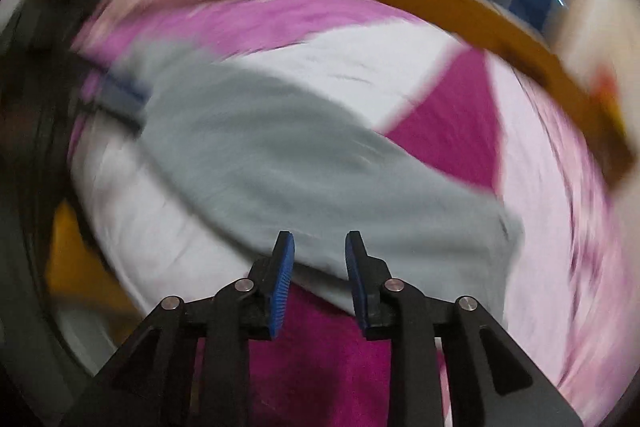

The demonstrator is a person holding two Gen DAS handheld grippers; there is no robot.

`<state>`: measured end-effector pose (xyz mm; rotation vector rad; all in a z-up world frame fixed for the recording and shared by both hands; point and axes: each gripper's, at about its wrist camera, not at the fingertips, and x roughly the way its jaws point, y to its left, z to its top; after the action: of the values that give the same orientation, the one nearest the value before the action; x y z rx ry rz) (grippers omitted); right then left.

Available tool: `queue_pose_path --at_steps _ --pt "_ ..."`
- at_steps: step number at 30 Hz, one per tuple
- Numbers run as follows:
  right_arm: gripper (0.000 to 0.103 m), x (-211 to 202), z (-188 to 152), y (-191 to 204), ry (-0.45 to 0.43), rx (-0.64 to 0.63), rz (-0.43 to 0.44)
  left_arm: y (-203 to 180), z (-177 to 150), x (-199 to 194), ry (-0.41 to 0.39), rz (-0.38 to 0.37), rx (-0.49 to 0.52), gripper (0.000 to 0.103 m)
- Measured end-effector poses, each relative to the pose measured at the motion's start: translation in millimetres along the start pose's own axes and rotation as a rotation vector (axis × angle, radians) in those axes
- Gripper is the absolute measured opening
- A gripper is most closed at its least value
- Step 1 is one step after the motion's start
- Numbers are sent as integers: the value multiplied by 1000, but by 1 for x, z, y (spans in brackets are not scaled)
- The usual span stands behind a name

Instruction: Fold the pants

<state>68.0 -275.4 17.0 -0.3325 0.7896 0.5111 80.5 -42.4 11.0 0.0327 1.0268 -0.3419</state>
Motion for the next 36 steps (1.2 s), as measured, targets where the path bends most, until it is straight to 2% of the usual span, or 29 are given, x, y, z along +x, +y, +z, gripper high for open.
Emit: queue_pose_path --at_steps 3,5,6,9,12,16,21,22,26,29,31,33,36 --pt "21 -5 -17 -60 32 263 -62 -10 9 18 -53 87 -8 58" --pt "21 -6 -26 -96 53 409 -109 -14 14 30 -57 130 -25 58" --pt "21 -4 -31 -112 62 466 -114 -14 15 34 -59 127 -40 58" --pt "21 6 -22 -142 69 532 -95 -15 19 48 -56 104 -93 58" --pt "21 17 -16 -142 95 515 -67 -13 20 60 -46 105 -125 58" --pt "21 39 -16 -133 188 447 -131 -14 16 61 -61 94 -119 59" --pt "21 53 -10 -124 187 374 -190 -11 11 62 -71 75 -115 59" --pt "17 56 -8 -124 202 356 -189 -11 11 62 -72 76 -112 59" --pt "14 43 2 -114 217 256 -218 -12 9 60 -66 80 -99 59" --pt "14 18 7 -122 215 268 -214 -12 8 60 -62 80 -90 59" --pt "14 8 6 -132 224 309 -171 -12 7 60 -59 83 -84 59" --pt "14 9 1 -141 251 339 -131 -12 7 60 -59 87 -80 59" --pt "14 28 -11 -137 313 298 -149 -14 7 61 -55 97 -74 59"
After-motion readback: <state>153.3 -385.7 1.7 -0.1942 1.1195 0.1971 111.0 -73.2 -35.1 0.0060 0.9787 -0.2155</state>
